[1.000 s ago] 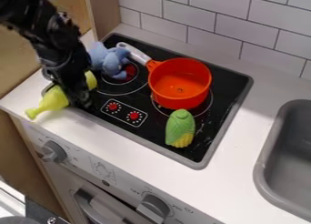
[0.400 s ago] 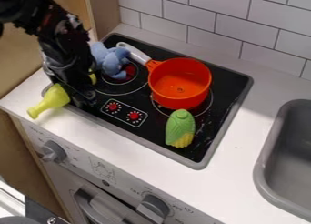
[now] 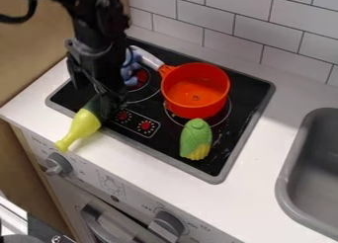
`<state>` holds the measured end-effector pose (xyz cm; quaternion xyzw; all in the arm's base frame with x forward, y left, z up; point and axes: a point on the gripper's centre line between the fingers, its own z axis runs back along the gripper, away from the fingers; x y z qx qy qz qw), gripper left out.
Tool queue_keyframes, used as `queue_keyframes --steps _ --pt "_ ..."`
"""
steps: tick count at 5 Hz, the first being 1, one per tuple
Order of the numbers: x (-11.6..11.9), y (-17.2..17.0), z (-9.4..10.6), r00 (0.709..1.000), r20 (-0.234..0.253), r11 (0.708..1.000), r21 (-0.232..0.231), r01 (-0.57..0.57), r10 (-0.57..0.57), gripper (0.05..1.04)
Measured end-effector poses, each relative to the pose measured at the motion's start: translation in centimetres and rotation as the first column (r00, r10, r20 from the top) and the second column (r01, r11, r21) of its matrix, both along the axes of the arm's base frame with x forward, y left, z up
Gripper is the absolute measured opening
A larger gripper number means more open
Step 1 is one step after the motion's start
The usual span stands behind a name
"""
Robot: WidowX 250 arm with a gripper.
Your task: Remove the bottle and put aside the burner
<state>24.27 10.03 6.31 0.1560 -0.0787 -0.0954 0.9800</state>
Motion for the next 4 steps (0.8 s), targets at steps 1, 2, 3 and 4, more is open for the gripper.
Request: queue_keyframes --steps 1,2,3,4 --pt "0.1 -0.4 0.7 1.000 -0.030 1.000 -0.005 -0.003 0.003 0.977" --pt "0.8 -0.3 1.7 0.999 -0.035 1.000 -0.013 0.005 -0.005 0.977" --pt "0.9 -0.3 2.1 0.999 -0.046 1.000 -0.014 0.026 -0.027 0.977" --pt "1.0 -0.3 2.3 0.999 -0.050 1.000 -0.016 0.022 -0.022 0.977"
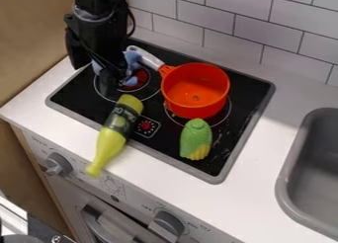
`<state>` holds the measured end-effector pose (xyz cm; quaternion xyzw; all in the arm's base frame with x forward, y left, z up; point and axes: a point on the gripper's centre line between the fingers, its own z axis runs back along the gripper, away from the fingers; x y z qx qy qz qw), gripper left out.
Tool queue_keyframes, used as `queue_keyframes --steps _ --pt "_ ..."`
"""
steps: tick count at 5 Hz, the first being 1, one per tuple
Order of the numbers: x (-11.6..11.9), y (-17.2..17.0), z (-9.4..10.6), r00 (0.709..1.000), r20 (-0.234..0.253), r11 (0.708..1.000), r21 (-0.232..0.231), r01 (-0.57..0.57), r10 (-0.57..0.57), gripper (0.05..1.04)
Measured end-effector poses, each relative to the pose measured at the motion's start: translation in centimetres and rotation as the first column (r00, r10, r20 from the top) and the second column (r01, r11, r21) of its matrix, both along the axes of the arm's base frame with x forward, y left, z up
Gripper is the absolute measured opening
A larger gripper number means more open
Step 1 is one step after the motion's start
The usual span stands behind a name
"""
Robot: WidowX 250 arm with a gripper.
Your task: Remove the bottle and put aside the burner
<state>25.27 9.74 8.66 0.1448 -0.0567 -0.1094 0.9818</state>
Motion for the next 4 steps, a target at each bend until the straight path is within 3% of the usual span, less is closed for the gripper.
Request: queue_keyframes --steps 4 --pt "-0.40 -0.88 0.42 0.998 -0.052 1.000 -0.018 -0.026 0.025 0.977"
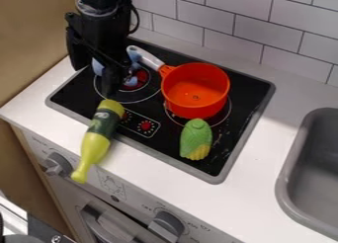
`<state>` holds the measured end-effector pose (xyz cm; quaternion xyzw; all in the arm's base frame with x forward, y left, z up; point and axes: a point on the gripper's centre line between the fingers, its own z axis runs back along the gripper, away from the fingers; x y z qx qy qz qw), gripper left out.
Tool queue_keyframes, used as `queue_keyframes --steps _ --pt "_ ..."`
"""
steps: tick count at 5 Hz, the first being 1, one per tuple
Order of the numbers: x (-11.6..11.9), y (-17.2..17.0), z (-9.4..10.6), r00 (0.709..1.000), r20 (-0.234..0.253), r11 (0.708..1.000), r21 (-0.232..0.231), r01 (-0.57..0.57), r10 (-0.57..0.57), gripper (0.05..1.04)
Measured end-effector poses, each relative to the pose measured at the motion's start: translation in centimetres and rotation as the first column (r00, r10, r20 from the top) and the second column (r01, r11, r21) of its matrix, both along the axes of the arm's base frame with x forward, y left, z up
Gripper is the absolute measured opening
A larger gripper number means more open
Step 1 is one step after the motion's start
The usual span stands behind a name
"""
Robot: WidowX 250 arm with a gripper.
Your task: Remove the bottle and put aside the burner
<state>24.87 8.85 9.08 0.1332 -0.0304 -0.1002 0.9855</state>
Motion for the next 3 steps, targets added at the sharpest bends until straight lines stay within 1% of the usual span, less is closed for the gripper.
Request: queue_keyframes --steps 1,2,3 --pt "0.39 -0.01 0.85 1.000 -0.006 1.000 -0.006 0.006 -0.006 0.977" --pt "0.16 -0.13 0.79 1.000 -0.020 1.000 -0.008 -0.007 0.007 0.977" --pt "0.16 -0.44 1.37 1.000 -0.005 1.000 -0.006 -0.011 0.011 0.977"
